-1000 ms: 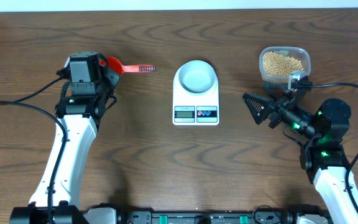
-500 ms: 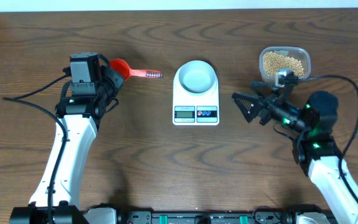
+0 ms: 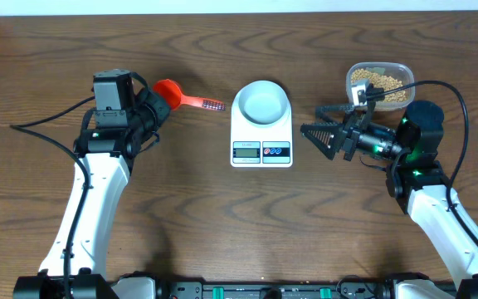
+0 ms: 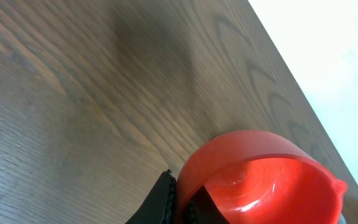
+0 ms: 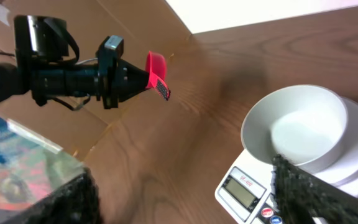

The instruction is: Scoop item into bowl and weigh 50g on scale

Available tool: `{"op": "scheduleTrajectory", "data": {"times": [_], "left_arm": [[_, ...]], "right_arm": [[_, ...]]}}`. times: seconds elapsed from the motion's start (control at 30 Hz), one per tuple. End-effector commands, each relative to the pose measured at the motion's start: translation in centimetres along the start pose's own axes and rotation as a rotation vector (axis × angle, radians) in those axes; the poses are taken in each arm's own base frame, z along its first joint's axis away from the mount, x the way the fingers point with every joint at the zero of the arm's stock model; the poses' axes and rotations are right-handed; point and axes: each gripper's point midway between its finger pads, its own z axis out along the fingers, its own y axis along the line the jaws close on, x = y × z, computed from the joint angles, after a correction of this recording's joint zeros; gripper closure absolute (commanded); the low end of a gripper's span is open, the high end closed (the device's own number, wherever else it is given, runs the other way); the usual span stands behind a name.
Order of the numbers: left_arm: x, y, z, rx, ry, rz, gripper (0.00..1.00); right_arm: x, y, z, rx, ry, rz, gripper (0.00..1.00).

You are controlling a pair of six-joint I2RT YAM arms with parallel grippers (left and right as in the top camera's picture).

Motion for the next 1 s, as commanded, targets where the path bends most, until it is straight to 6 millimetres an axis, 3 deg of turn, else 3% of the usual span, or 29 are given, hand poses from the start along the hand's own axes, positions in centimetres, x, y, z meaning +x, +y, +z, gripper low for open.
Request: {"op": "scheduleTrajectory", "data": {"times": [0.0,0.17,0.47,0.97], "left_arm": [[1.2,-1.4,-0.3,0.077,0.069,0.027,0.93],[2.4,-3.0,-0.2,0.126,0.105,0.018,0.93],[5.5,-8.3,-0.2,0.254,0.115,0.143,0.93],[9.3,-10.9,-0.3,0.272,0.127,0.191,0.93]], "right_arm": [[-0.4,1.1,0.4,-0.040,0.009,-0.029,0.21],[-0.1,1.4,1.4,-0.043,0.017,-0.038,0.24],[0.7,0.3,3.8,0.031,0.009,-0.036,0.30],[0.6,1.6,5.8,0.052,-0.026,-0.093,0.42]]}}
